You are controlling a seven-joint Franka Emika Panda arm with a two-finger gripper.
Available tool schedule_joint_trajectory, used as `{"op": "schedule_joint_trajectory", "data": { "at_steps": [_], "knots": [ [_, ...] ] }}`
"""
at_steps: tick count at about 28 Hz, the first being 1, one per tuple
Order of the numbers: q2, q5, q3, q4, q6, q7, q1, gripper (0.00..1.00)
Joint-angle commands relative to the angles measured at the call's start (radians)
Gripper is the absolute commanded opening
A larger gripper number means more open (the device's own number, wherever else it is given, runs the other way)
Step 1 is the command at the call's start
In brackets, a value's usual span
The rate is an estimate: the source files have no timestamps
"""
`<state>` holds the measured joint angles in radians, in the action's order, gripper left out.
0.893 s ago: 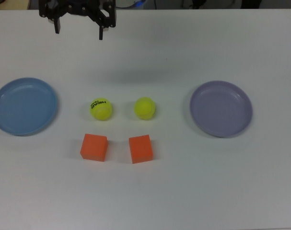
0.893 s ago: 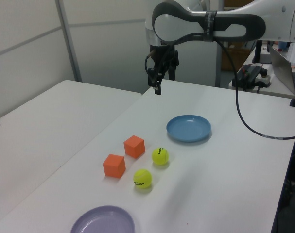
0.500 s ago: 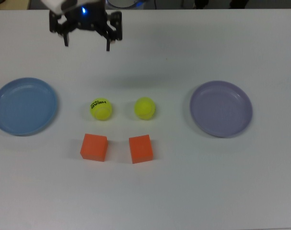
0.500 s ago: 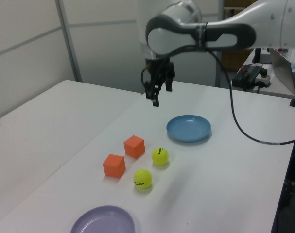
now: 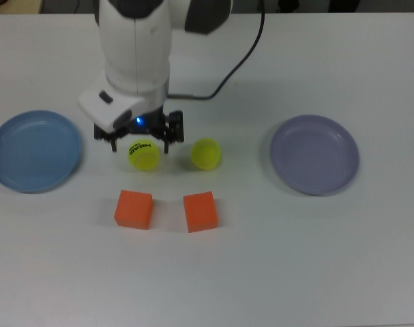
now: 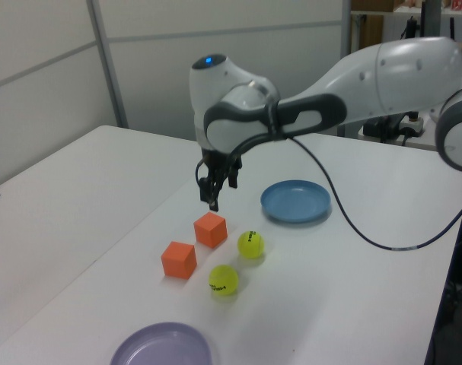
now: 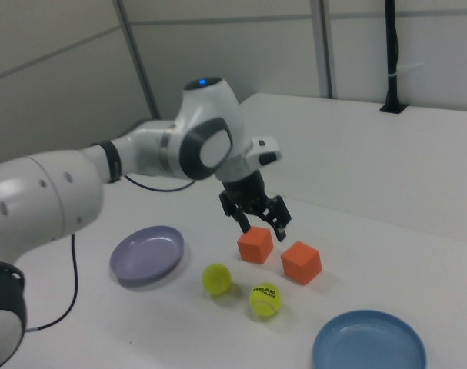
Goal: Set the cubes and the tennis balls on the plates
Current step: 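Move the gripper down over the orange cube nearest the blue plate, then close the gripper on the orange cube and lift it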
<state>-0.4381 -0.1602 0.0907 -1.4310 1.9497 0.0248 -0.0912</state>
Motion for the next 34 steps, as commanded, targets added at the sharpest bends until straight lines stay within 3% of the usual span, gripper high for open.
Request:
{"op": "schedule_joint_trajectory", "data": {
  "at_steps": [1,10,18,25,29,32,34],
  "knots": [
    [-0.045,-0.022,-0.006,-0.013,0.092,0.003,-0.007,1.0],
    [-0.129,-0.074,-0.008,-0.014,0.242,0.013,0.001,1.0],
    [-0.198,-0.171,-0.011,-0.014,0.327,0.067,0.005,1.0],
    [-0.225,-0.199,-0.017,-0.014,0.347,0.069,0.015,0.99],
    [-0.229,-0.202,-0.016,-0.014,0.351,0.084,0.013,0.37],
    [-0.228,-0.202,-0.016,-0.013,0.362,0.089,0.011,0.03],
    [-0.226,-0.2,-0.016,-0.011,0.362,0.089,0.011,0.0]
  ]
}}
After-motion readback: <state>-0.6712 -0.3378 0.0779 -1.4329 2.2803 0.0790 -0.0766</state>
